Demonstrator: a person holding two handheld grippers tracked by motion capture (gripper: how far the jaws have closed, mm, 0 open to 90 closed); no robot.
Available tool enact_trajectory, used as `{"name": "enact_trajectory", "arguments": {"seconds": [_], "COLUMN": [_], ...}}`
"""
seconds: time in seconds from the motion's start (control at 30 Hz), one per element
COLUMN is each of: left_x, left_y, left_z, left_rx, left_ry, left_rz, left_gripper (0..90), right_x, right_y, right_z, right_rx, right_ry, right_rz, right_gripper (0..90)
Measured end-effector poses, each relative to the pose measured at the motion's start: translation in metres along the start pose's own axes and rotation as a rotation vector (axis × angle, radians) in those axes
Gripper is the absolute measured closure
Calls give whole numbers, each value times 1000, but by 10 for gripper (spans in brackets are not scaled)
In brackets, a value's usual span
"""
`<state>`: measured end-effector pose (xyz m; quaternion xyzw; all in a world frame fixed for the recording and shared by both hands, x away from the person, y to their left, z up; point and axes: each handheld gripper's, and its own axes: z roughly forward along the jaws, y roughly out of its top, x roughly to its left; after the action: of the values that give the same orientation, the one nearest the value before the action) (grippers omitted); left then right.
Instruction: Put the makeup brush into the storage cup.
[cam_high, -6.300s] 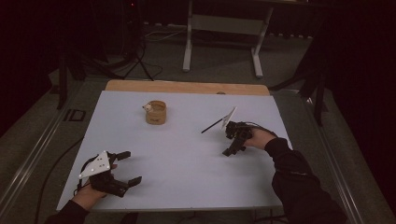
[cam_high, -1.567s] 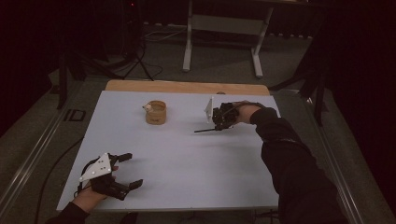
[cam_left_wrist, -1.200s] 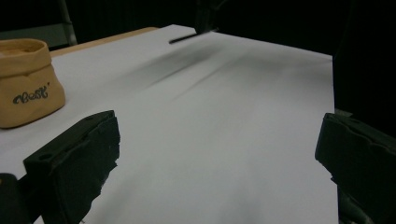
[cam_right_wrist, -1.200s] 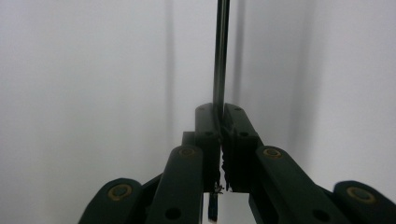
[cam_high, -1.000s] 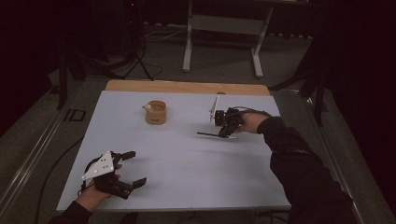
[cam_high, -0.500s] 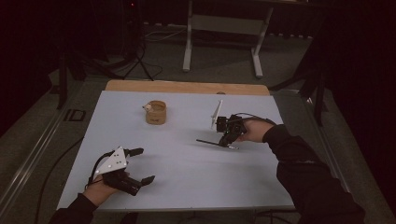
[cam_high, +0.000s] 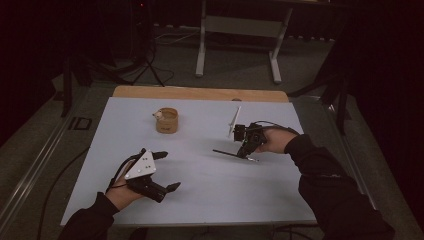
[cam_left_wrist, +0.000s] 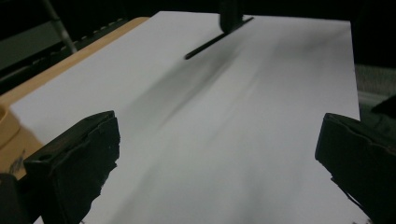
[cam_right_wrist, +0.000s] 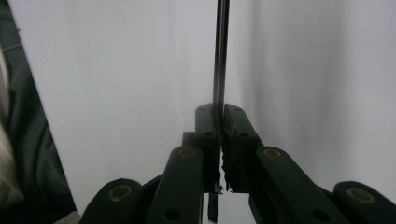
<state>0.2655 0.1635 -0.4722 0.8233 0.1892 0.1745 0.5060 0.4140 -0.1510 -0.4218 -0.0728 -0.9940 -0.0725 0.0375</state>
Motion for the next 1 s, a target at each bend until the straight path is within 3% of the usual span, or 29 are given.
{"name": "enact_trajectory", "arguments": {"seconds": [0.13, 0.37, 0.43, 0.47, 0.53, 0.6, 0.63, 0.73, 0.9, 0.93, 1.0], "left_x": [-3, -6, -11, -11, -17, -20, -20, -25, -27, -30, -32], "left_y": [10, 22, 30, 30, 37, 41, 41, 49, 56, 59, 62], "left_z": [13, 29, 39, 39, 48, 53, 53, 64, 72, 76, 82], "left_rx": [36, 65, 88, 88, 104, 117, 117, 143, 166, 185, 217], "left_ry": [9, -5, 1, 1, 2, -16, -16, -18, -22, -2, 41], "left_rz": [80, 142, 203, 203, 280, 313, 313, 382, 430, 473, 516], "left_gripper": [0, 0, 0, 10, 43, 46, 78, 152, 211, 274, 305], "right_x": [0, 3, 3, 3, 4, 4, 5, 6, 7, 8, 8], "right_y": [3, 9, 10, 10, 13, 14, 15, 17, 20, 21, 22], "right_z": [1, 0, -1, -1, -1, -1, -1, -2, -2, -2, -3], "right_rx": [25, 23, 26, 26, 30, 28, 35, 32, 34, 33, 24], "right_ry": [17, 48, 54, 54, 59, 55, 59, 66, 67, 77, 78], "right_rz": [8, 17, 17, 17, 13, 12, 16, 14, 11, 14, 8], "right_gripper": [855, 855, 855, 855, 855, 855, 855, 855, 855, 855, 855]}}
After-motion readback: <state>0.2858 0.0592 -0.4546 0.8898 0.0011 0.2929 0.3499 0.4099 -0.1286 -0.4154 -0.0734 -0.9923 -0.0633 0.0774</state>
